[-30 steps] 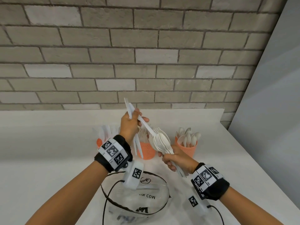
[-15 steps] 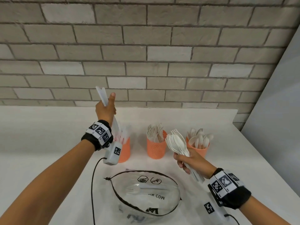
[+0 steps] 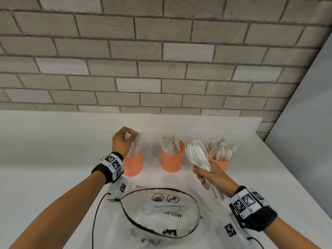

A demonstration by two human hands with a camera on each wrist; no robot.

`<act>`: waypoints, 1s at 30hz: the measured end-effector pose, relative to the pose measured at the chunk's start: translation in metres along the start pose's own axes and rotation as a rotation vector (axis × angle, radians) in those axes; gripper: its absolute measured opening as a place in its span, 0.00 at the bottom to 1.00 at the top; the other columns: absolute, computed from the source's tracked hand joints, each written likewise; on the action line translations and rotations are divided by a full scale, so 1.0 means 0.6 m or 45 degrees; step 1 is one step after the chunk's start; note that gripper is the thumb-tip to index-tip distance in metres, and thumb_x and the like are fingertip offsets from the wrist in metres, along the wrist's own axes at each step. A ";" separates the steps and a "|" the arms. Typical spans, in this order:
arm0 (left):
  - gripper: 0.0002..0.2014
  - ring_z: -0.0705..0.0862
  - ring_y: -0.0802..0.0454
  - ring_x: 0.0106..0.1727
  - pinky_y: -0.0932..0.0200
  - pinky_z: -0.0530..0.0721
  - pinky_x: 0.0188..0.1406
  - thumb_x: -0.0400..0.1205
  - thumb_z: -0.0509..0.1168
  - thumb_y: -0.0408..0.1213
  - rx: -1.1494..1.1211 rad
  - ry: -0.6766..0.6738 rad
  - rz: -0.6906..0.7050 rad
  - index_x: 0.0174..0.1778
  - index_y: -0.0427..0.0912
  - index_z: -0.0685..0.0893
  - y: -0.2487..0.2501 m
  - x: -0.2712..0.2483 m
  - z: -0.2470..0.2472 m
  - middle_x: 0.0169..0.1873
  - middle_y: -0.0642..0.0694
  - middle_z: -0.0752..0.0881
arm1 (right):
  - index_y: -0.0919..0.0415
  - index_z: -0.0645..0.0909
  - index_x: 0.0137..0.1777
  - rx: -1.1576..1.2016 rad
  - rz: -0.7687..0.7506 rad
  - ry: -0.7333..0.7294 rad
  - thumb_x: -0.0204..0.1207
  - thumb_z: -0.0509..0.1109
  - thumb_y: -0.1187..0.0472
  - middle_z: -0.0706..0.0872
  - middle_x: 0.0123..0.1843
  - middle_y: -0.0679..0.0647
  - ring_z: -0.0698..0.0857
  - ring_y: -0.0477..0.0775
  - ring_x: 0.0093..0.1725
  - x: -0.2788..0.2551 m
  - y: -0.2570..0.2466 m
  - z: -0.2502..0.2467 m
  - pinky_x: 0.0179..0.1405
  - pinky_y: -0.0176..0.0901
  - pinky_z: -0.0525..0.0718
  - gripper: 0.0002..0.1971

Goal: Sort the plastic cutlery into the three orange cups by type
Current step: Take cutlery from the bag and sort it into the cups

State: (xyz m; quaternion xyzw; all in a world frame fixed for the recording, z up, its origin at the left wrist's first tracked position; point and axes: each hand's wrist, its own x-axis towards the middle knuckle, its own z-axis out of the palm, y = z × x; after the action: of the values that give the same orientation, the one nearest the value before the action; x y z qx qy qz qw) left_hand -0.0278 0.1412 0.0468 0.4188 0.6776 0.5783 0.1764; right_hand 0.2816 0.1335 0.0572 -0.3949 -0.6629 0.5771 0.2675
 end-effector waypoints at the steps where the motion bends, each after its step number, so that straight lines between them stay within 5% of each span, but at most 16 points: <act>1: 0.06 0.82 0.61 0.39 0.75 0.73 0.40 0.79 0.66 0.33 0.048 -0.006 -0.004 0.36 0.41 0.78 -0.003 -0.001 0.001 0.34 0.52 0.84 | 0.62 0.75 0.40 0.009 0.002 0.009 0.79 0.66 0.68 0.74 0.22 0.53 0.68 0.47 0.16 0.001 -0.001 0.001 0.15 0.36 0.70 0.06; 4: 0.10 0.79 0.50 0.39 0.66 0.73 0.38 0.81 0.66 0.39 0.211 -0.007 0.000 0.41 0.34 0.80 -0.007 0.000 -0.003 0.36 0.43 0.83 | 0.62 0.75 0.40 0.017 0.011 0.029 0.78 0.66 0.67 0.72 0.22 0.52 0.68 0.47 0.16 0.003 -0.004 0.004 0.15 0.36 0.69 0.06; 10: 0.09 0.75 0.39 0.63 0.61 0.68 0.56 0.82 0.62 0.36 0.465 0.090 0.309 0.49 0.37 0.86 0.043 -0.003 -0.018 0.55 0.36 0.81 | 0.57 0.77 0.40 0.132 0.039 0.019 0.79 0.65 0.65 0.71 0.20 0.50 0.68 0.46 0.15 0.002 -0.022 0.011 0.15 0.34 0.67 0.07; 14: 0.08 0.82 0.53 0.46 0.72 0.76 0.44 0.82 0.61 0.31 0.214 0.011 0.393 0.47 0.37 0.86 0.128 -0.019 -0.011 0.47 0.43 0.86 | 0.57 0.76 0.40 0.221 0.049 0.022 0.79 0.65 0.66 0.72 0.20 0.50 0.68 0.46 0.15 0.008 -0.031 0.017 0.16 0.34 0.68 0.07; 17: 0.06 0.81 0.64 0.31 0.77 0.77 0.32 0.81 0.62 0.32 0.092 -0.271 0.306 0.45 0.39 0.85 0.185 -0.053 0.006 0.36 0.47 0.85 | 0.60 0.76 0.38 0.197 0.019 0.098 0.78 0.65 0.69 0.73 0.20 0.50 0.69 0.47 0.15 0.013 -0.035 0.026 0.16 0.35 0.69 0.07; 22: 0.15 0.85 0.52 0.32 0.63 0.82 0.31 0.75 0.70 0.49 0.051 -0.634 0.084 0.49 0.41 0.83 0.220 -0.133 0.050 0.38 0.46 0.87 | 0.62 0.75 0.35 0.126 -0.102 0.304 0.75 0.66 0.72 0.72 0.22 0.55 0.70 0.48 0.14 0.016 -0.036 0.042 0.14 0.36 0.70 0.09; 26: 0.21 0.89 0.44 0.39 0.54 0.89 0.39 0.72 0.74 0.49 -0.018 -0.636 -0.058 0.54 0.40 0.79 0.213 -0.175 0.093 0.44 0.38 0.86 | 0.58 0.75 0.35 0.087 -0.137 0.403 0.75 0.69 0.69 0.74 0.21 0.53 0.71 0.47 0.15 0.013 -0.032 0.046 0.14 0.37 0.70 0.10; 30: 0.19 0.87 0.42 0.39 0.45 0.89 0.44 0.72 0.75 0.44 -0.045 -0.545 -0.063 0.51 0.42 0.77 0.204 -0.194 0.124 0.36 0.45 0.82 | 0.59 0.77 0.39 0.032 -0.117 0.443 0.73 0.70 0.68 0.76 0.24 0.53 0.73 0.46 0.15 0.008 -0.021 0.042 0.14 0.37 0.70 0.06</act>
State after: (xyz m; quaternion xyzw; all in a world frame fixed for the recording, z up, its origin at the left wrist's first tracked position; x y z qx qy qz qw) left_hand 0.1389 0.0960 0.1122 0.5122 0.6243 0.4836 0.3376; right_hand 0.2557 0.1231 0.0642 -0.4547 -0.6167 0.4953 0.4093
